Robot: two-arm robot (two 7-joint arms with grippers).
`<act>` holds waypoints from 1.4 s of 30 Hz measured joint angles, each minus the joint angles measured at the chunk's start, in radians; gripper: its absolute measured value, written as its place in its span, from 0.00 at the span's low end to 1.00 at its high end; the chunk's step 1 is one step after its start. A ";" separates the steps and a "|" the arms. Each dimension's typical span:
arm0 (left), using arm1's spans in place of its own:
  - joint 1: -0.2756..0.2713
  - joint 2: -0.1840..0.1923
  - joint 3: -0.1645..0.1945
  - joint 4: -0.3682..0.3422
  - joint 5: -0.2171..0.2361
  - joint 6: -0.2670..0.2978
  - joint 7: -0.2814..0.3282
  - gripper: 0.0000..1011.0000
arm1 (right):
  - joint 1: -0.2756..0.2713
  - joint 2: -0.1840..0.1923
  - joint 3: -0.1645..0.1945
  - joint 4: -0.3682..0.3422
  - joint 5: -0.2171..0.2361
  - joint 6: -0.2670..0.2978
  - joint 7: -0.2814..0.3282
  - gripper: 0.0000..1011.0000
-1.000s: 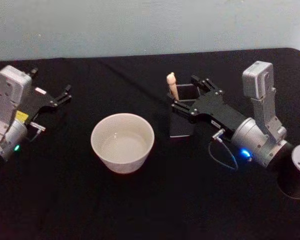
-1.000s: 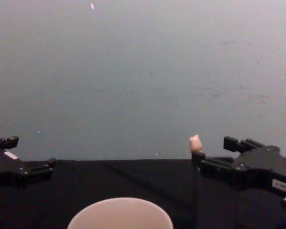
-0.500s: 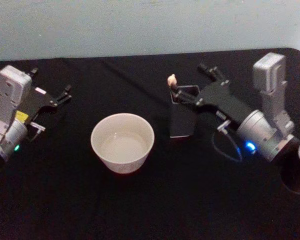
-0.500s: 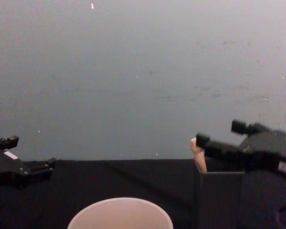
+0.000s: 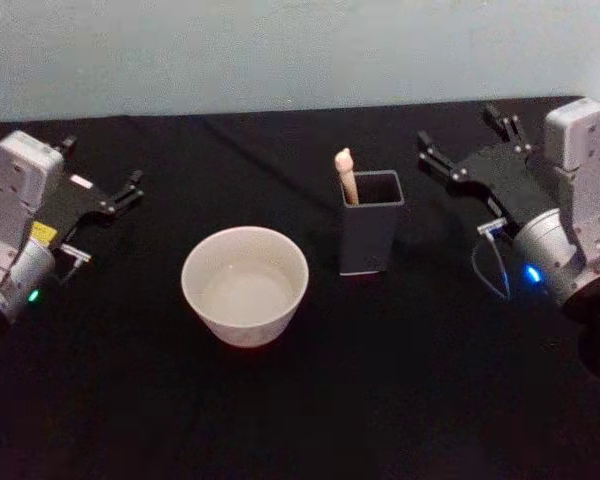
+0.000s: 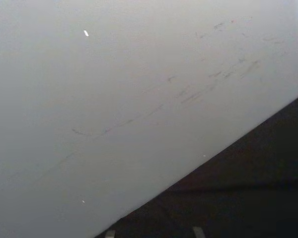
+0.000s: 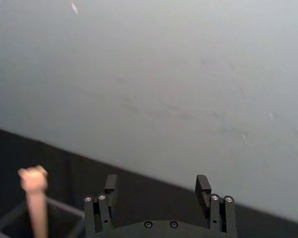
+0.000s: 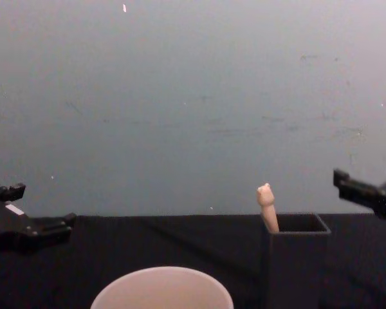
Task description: Pick up the stirring spoon with one hand, stir inside the cup, then place it back in its original position.
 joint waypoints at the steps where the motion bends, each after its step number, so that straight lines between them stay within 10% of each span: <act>1: 0.000 0.000 0.000 0.000 0.000 0.000 0.000 0.99 | 0.002 -0.006 0.002 0.020 -0.016 0.010 -0.013 0.99; 17: 0.000 0.000 0.000 0.000 0.000 0.000 0.000 0.99 | 0.024 -0.055 0.002 0.165 -0.084 0.058 -0.021 0.99; 42: 0.000 0.000 0.000 0.000 0.000 0.000 0.000 0.99 | 0.022 -0.052 0.002 0.158 -0.081 0.056 -0.021 0.99</act>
